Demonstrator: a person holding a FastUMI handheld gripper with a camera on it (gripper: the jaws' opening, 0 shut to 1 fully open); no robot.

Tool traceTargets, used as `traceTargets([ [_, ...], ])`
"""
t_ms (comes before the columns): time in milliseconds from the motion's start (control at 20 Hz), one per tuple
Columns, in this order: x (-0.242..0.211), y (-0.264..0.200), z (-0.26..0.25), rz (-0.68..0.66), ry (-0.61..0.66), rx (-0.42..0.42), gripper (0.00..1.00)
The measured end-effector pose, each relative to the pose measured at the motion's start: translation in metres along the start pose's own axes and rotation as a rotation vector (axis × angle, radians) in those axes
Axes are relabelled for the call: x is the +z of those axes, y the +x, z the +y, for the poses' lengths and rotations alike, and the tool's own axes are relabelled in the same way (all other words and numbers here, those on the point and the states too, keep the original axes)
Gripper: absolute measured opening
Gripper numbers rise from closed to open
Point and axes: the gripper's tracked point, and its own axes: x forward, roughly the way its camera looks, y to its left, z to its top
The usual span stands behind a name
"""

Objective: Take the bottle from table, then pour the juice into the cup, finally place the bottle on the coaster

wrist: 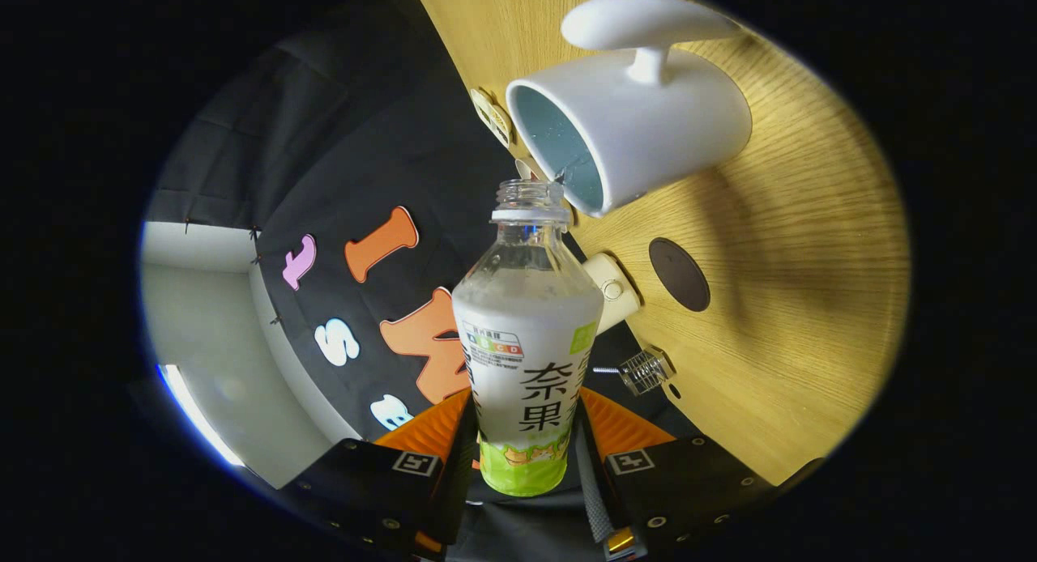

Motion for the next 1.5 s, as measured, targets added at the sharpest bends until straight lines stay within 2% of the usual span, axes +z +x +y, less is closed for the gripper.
traceTargets([
  [450, 0.003, 0.003, 0.003, -0.006, 0.048, 0.017, 0.61],
  [1100, 0.012, -0.008, 0.02, -0.008, 0.195, 0.081, 0.61],
  [1300, 0.01, -0.006, 0.017, -0.013, 0.128, 0.073, 0.61],
  [1500, 0.007, -0.004, -0.004, -0.008, -0.07, 0.008, 0.61],
])
